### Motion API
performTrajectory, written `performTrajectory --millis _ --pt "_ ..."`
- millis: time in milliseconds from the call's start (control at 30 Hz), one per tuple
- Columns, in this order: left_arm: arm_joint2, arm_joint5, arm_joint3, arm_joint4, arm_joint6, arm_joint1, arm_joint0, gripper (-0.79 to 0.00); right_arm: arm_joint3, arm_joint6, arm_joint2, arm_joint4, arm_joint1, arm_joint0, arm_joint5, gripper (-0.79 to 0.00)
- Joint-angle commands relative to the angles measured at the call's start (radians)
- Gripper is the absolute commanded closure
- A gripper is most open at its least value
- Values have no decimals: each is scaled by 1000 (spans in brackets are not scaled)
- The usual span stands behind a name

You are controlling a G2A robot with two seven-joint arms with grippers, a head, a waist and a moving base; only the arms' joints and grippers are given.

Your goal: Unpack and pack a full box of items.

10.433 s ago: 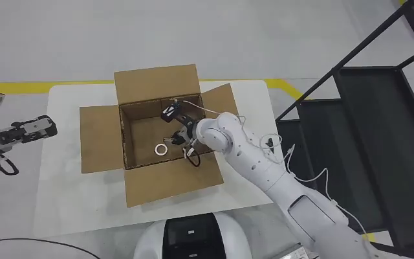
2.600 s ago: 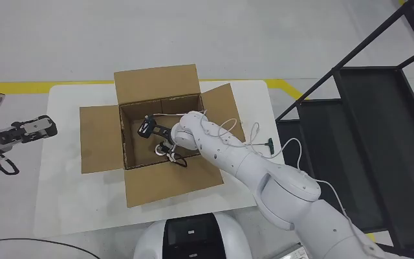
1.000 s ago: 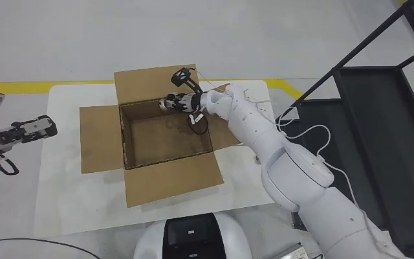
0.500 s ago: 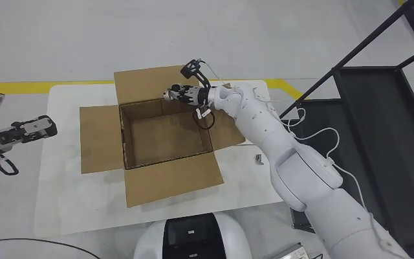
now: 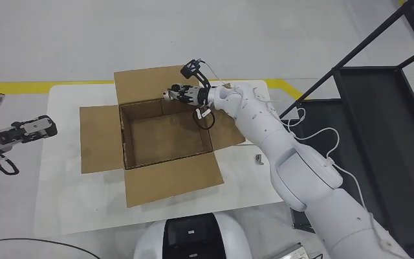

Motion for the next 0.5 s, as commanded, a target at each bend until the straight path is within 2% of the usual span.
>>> performTrajectory --millis 0,100,233,467 --pt "0 0 0 0 0 0 0 -785 0 0 0 0 0 0 0 0" --pt "0 0 0 0 0 0 0 -785 -13 1 1 5 -1 -10 -3 0" --pt "0 0 0 0 0 0 0 -785 -83 67 6 18 7 -30 -62 0" --pt "0 0 0 0 0 0 0 -785 -163 158 42 89 27 -49 -109 0"
